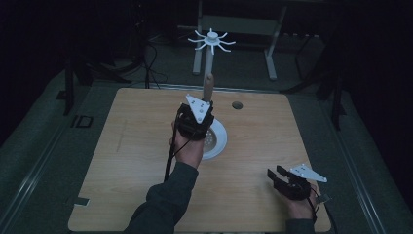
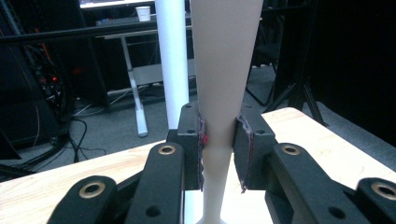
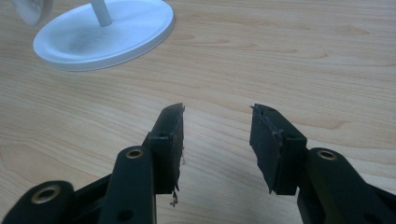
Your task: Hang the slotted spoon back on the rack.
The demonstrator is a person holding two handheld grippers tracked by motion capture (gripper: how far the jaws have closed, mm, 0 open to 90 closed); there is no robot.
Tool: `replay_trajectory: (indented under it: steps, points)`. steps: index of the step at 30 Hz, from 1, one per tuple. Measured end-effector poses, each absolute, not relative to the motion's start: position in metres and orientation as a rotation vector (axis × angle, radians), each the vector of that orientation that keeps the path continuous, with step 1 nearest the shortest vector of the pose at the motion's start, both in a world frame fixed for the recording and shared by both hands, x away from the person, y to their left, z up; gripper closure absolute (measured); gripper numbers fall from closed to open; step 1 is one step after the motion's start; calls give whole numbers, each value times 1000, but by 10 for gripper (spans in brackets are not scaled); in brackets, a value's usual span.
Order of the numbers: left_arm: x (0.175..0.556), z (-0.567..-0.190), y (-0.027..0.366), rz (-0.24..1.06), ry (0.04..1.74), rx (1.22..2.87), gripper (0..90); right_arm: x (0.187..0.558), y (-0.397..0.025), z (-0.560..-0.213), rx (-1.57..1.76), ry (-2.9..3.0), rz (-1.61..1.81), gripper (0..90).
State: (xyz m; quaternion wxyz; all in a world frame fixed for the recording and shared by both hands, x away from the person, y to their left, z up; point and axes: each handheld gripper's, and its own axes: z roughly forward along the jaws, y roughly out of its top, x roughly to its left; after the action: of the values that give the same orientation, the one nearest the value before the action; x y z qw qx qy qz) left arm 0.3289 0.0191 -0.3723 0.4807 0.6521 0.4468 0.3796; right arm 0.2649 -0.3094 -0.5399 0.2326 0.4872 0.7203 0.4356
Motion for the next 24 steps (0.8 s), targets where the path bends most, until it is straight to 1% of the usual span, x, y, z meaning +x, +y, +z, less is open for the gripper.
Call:
replay_trajectory:
  steps: [24]
  points:
    - [340,-349,11,989,1117,1558,742,265,-310,-541,1342,1983,1193,538]
